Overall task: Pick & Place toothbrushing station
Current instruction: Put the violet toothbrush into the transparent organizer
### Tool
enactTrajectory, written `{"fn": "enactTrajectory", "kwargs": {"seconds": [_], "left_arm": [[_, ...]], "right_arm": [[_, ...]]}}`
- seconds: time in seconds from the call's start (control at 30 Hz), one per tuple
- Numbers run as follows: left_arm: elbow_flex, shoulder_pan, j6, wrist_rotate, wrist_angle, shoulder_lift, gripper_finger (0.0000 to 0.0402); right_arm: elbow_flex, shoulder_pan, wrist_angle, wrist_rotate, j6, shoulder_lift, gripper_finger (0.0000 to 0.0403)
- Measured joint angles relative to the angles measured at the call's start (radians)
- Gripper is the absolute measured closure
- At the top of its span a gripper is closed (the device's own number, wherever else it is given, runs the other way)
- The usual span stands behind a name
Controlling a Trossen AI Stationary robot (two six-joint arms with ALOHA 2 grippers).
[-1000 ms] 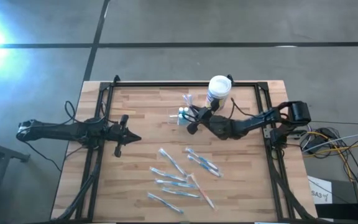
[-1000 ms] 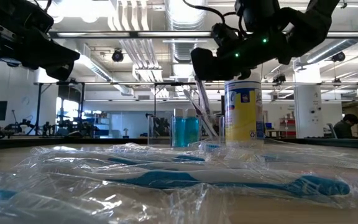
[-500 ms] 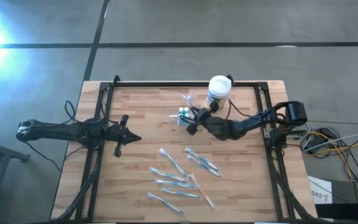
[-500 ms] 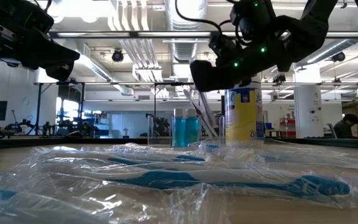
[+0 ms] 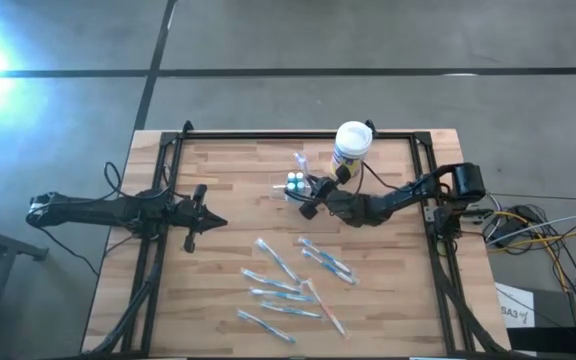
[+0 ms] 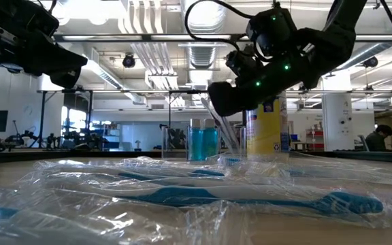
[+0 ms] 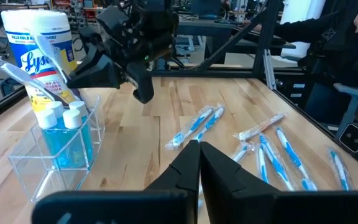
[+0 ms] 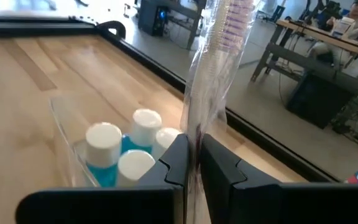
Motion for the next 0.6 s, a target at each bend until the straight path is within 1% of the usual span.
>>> {"fn": "enactTrajectory", "kwargs": {"seconds": [0.33, 0.6], "left_arm": [[0.0, 0.0, -0.002, 0.0, 0.0, 0.0, 0.0381], [0.0, 0.0, -0.012, 0.0, 0.0, 0.0, 0.0383]], "right_arm": [[0.0, -0.005, -0.049, 0.0, 0.026, 0.001, 0.0381], [0.0, -0.005, -0.055, -0.013, 0.029, 0.001, 0.0353]]}}
